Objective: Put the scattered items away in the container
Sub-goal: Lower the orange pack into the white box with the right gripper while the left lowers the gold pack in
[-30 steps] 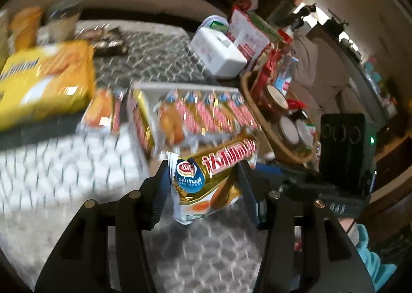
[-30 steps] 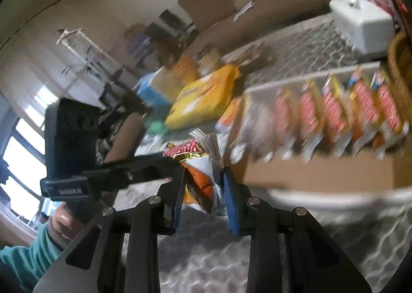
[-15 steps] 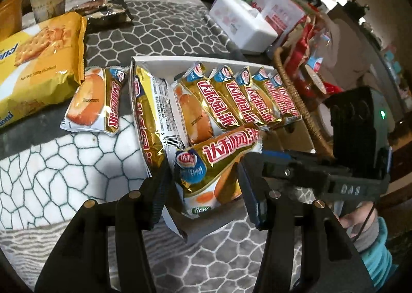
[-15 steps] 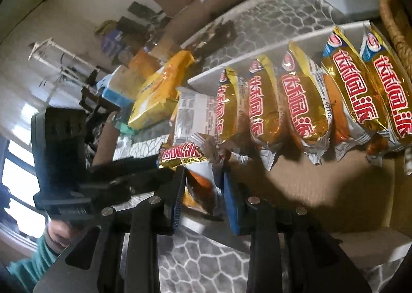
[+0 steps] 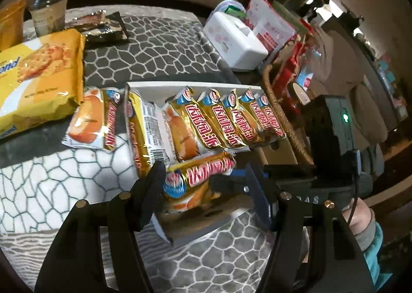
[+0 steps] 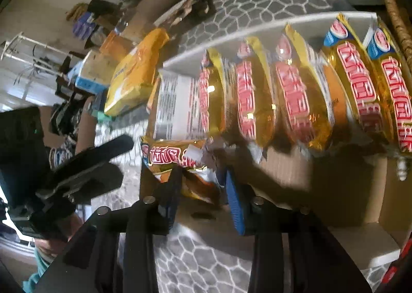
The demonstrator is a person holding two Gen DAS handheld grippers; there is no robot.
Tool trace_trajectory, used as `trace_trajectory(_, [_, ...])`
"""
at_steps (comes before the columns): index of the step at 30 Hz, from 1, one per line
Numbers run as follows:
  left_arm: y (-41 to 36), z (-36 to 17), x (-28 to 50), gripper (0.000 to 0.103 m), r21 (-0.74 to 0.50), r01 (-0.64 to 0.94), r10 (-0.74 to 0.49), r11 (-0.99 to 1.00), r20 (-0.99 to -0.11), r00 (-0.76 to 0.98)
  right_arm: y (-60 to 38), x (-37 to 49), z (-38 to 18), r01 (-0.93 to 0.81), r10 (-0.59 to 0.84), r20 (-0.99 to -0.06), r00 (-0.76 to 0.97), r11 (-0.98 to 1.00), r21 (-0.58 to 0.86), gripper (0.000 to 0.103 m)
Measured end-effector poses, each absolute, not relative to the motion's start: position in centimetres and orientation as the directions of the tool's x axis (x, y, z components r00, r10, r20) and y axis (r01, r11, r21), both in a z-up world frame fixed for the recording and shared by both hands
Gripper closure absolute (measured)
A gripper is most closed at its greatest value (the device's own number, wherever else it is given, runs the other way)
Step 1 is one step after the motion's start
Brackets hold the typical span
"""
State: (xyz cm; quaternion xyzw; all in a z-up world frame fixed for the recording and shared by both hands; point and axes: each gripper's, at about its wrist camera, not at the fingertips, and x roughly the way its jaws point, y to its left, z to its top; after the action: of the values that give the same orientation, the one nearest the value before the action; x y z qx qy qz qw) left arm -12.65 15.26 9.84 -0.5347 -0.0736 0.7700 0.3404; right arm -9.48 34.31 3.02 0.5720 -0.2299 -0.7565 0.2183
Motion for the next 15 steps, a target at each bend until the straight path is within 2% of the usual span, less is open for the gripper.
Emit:
trace_trajectory(4, [15.8,9.2,-12.8,0.042,-0.487,-0.436,0.605,-0.757,-0.775,-0.185,36.2,-8.2,5.2,0.076,-0.580,-0.744,-0.333,-0.802,0.592,0.065])
trace_trajectory(6, [15.6,9.5,-12.6,0.042,-0.509,-0.432,0.627,-0.744,-0.756,-0.189,37.0,-7.9,6.4,0.090,-0.594,-0.710,-0.378,-0.787,0.611,0.059])
trace_trajectory(8, [15.4,9.7,-12.6,0.042,-0.535,-0.421,0.647,-0.733,-0.738,-0.189,36.8,-7.7,7.1,0.121,-0.610,-0.685,-0.399,-0.775,0.620,0.057])
trace_trajectory(15, [15.7,8.2,-12.9,0.041,-0.535,-0.386,0.630,-0.751,-0.756,-0.178,33.2,-9.0,3.7,0.116,-0.491,-0.805,-0.333,-0.868,0.482,0.060])
